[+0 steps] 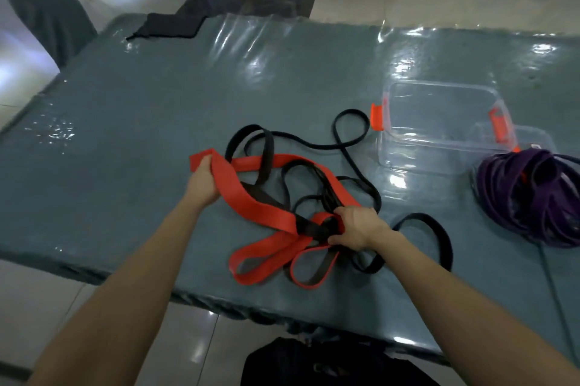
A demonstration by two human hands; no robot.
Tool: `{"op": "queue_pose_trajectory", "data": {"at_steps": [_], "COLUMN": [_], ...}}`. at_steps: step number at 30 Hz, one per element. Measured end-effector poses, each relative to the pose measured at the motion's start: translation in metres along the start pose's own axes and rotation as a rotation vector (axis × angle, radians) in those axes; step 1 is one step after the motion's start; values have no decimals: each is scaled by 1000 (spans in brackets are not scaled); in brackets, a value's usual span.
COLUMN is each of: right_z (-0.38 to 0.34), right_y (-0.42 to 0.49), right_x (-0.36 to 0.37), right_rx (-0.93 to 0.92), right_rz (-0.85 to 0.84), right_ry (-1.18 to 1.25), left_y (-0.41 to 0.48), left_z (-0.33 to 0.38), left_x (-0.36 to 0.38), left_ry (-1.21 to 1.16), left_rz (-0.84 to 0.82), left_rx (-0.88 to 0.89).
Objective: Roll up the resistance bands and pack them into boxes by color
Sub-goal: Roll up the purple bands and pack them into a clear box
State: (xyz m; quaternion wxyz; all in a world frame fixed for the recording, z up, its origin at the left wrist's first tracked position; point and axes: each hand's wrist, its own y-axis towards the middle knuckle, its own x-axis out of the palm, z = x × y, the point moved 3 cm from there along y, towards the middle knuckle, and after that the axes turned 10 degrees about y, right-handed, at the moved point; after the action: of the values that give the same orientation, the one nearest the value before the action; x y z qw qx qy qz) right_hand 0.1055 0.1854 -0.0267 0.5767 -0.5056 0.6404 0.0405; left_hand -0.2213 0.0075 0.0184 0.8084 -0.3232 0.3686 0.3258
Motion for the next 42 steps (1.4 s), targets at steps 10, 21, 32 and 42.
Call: {"op": "queue_pose_trajectory", "data": {"at_steps": [10, 21, 32, 42], "right_z": [-30, -77, -140, -112], "right_y": [-10, 17, 68, 25], "right_x": [3, -13, 42, -119], "right_rx": [-72, -221, -155, -270], "right_rz": [52, 367, 34, 390], "right_ry": [64, 195, -5, 487], "left_y": [-67, -62, -126, -114], "left_z": [-7, -94, -97, -83], "left_x": [64, 17, 86, 75], "left_ry": [-710, -220, 436, 655], "left_rz": [-461, 209, -232, -371], "left_rx": [-228, -458, 57, 105]}}
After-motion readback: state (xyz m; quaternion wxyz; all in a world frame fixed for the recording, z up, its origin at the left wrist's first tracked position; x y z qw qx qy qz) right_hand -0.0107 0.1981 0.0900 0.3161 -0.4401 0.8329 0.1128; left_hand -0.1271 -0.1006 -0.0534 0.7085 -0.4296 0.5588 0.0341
